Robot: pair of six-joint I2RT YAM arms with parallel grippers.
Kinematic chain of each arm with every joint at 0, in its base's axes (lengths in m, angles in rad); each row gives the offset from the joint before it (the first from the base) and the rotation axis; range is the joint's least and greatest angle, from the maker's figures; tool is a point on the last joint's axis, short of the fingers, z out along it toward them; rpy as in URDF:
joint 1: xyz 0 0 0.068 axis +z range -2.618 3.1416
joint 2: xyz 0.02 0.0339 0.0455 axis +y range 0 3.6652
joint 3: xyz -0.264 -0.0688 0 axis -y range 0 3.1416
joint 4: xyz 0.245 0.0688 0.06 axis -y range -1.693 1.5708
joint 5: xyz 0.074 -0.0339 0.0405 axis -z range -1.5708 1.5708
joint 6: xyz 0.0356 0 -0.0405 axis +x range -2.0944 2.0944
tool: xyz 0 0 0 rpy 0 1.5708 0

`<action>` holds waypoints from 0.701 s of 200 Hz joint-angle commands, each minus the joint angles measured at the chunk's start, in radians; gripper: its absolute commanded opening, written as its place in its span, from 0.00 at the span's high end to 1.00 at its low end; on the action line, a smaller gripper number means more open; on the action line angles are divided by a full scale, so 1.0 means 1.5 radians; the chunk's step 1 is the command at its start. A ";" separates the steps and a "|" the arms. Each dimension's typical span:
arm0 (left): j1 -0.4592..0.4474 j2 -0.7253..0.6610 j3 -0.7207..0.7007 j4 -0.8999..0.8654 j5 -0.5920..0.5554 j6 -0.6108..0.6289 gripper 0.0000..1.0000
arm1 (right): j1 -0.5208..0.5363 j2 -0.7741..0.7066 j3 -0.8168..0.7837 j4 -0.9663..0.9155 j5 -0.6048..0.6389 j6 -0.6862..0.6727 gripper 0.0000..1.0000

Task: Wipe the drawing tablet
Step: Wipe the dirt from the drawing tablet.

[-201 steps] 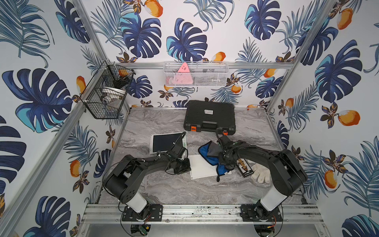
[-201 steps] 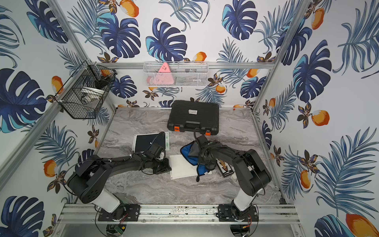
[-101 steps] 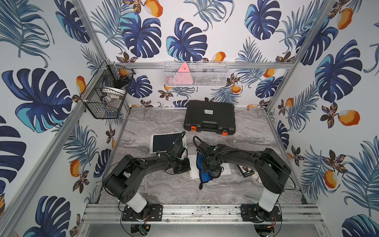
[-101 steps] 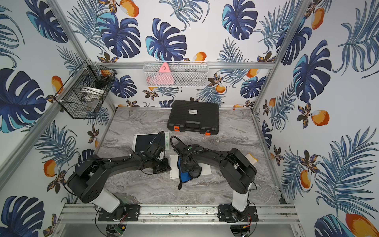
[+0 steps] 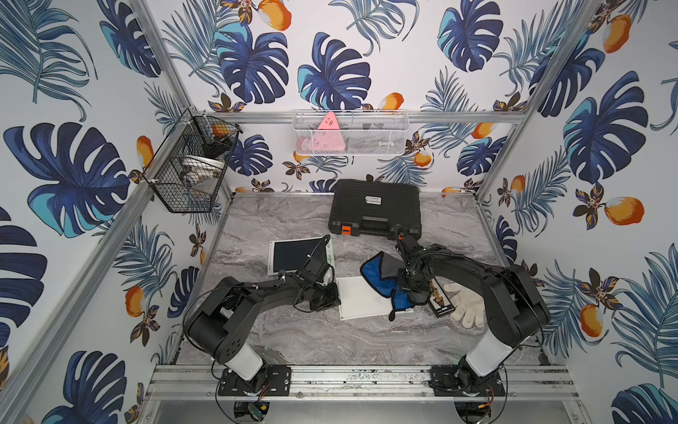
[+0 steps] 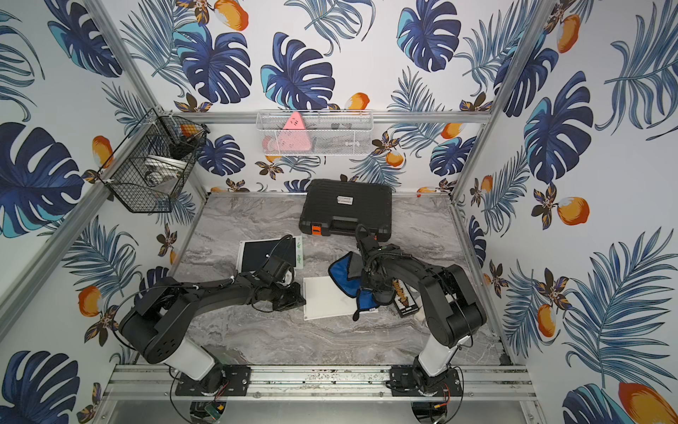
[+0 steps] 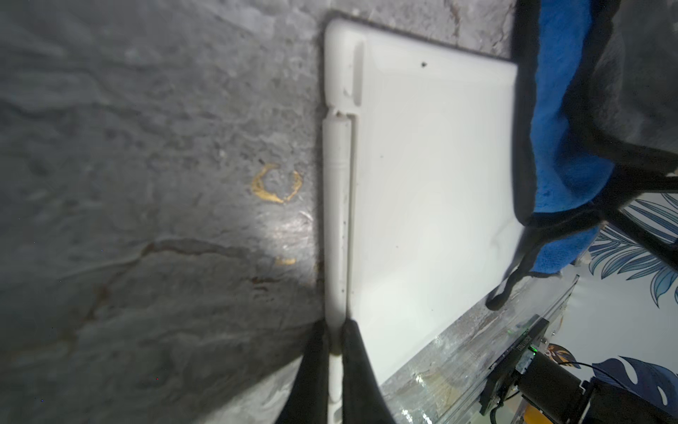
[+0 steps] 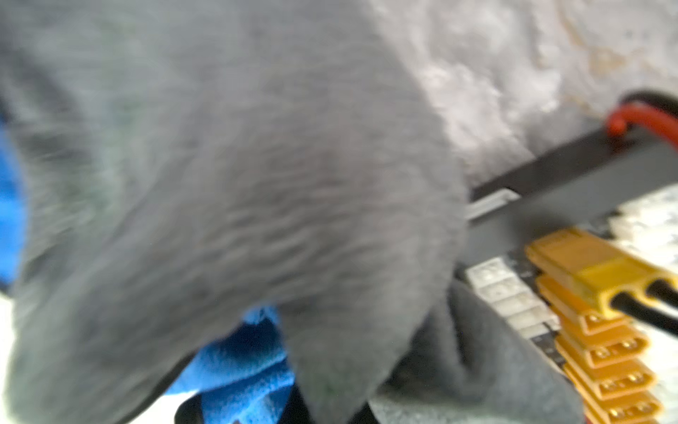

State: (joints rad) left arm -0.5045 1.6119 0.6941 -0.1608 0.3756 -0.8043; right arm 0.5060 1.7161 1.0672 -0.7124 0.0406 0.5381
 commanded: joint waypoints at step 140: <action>0.011 -0.002 -0.049 -0.198 -0.180 0.044 0.93 | 0.197 0.235 0.293 0.021 -0.087 0.020 1.00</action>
State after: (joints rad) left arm -0.4950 1.5852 0.6567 -0.1173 0.3744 -0.7761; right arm 0.8154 2.0861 1.5181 -0.6857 -0.1104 0.5755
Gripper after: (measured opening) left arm 0.101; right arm 0.073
